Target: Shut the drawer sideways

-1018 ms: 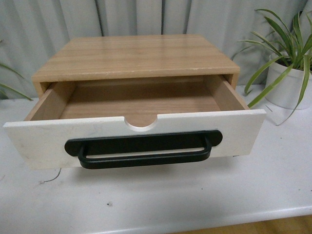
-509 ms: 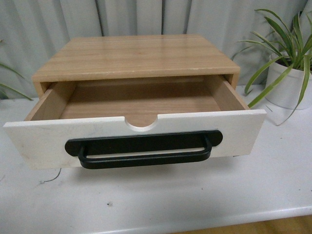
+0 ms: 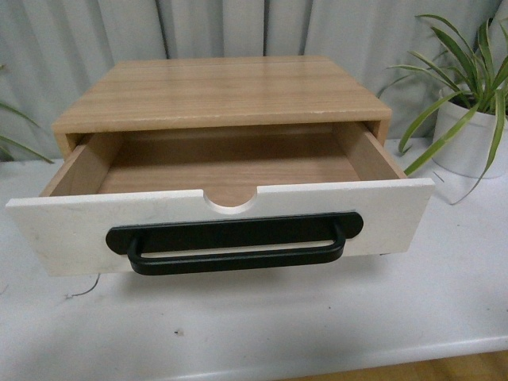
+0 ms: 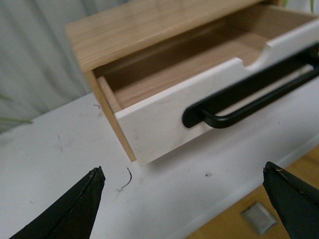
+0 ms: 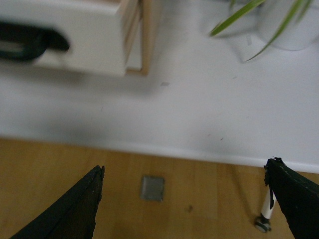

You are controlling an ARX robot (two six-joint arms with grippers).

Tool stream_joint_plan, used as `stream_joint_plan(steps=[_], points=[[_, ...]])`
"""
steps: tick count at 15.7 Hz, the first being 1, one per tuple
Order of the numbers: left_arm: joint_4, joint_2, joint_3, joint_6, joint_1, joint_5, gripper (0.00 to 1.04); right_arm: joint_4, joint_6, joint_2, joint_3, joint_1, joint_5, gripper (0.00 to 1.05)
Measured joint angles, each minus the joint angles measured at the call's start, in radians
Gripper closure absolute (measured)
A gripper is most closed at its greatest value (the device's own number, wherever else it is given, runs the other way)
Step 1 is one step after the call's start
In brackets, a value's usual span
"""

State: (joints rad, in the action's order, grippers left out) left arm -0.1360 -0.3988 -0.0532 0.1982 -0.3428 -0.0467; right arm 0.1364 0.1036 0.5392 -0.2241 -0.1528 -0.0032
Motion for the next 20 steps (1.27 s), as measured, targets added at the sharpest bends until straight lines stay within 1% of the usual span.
stream_joint_plan(steps=[2,3,4,6,8,9,12,15,20], points=[[-0.110,-0.173,0.000,0.244,-0.072,0.013,0.07,-0.002,0.173,0.102,-0.003,-0.111,-0.001,0.06],[-0.178,-0.249,0.000,0.346,-0.093,0.011,0.07,-0.025,0.232,0.135,-0.010,-0.147,-0.001,0.06],[-0.263,-0.339,-0.002,0.405,-0.100,0.002,0.07,-0.060,0.279,0.181,-0.022,-0.181,-0.001,0.06],[-0.414,-0.505,-0.028,0.435,-0.107,-0.018,0.07,-0.141,0.331,0.286,-0.038,-0.229,-0.022,0.06],[-0.510,-0.645,-0.075,0.438,-0.114,-0.026,0.07,-0.224,0.373,0.418,-0.084,-0.249,-0.040,0.06],[-0.524,-0.698,-0.090,0.439,-0.114,-0.032,0.07,-0.239,0.391,0.463,-0.106,-0.255,-0.064,0.06],[-0.565,-0.792,-0.121,0.442,-0.098,-0.027,0.07,-0.287,0.427,0.583,-0.159,-0.279,-0.094,0.06],[-0.583,-0.834,-0.142,0.466,-0.070,-0.013,0.07,-0.336,0.458,0.692,-0.216,-0.281,-0.096,0.06],[-0.607,-0.883,-0.178,0.490,-0.045,-0.001,0.07,-0.363,0.515,0.826,-0.327,-0.293,-0.086,0.06]])
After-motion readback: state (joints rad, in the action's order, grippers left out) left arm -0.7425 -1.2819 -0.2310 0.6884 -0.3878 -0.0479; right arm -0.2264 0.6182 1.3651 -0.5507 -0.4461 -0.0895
